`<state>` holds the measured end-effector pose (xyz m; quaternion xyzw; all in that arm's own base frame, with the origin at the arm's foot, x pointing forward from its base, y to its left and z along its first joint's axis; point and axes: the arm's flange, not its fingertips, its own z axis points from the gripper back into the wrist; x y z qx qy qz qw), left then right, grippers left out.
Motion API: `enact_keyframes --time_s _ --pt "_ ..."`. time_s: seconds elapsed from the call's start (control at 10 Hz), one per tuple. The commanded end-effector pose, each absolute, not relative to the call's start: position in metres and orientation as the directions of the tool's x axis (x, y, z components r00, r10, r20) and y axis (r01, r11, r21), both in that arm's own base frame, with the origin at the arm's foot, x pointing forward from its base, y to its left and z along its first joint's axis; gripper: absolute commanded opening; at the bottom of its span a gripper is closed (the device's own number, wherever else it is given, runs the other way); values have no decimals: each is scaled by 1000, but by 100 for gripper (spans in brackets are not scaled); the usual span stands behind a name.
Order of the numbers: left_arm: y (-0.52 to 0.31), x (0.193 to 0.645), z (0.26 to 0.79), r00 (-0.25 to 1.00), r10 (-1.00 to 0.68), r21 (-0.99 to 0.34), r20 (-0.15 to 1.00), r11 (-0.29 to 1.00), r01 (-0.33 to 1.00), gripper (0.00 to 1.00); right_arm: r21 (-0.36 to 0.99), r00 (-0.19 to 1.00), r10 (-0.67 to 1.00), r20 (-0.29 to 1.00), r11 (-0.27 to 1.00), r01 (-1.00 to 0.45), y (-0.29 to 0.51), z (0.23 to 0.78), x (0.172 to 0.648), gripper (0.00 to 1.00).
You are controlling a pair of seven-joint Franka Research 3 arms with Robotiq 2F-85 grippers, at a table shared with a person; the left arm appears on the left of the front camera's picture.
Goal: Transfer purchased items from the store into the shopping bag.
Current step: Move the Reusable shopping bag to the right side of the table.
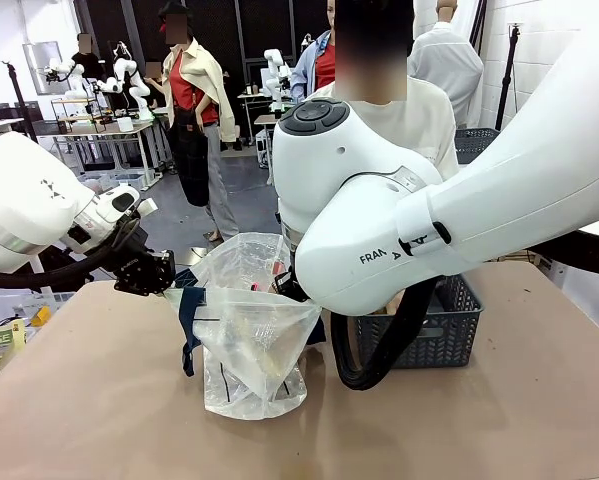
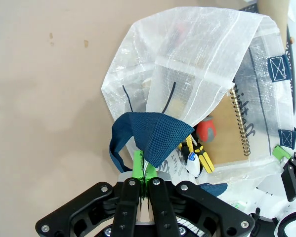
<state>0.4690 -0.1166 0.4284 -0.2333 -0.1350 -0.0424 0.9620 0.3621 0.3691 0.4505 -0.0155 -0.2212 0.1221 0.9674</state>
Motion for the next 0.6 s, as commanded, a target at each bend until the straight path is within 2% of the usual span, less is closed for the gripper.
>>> enact_keyframes --time_s 0.0,0.5 --pt "-113 469 430 960 -12 -434 280 890 138 0 -86 873 240 424 970 -225 368 451 362 0" --pt "-113 469 430 960 -12 -434 280 890 138 0 -86 873 240 424 970 -225 368 451 362 0"
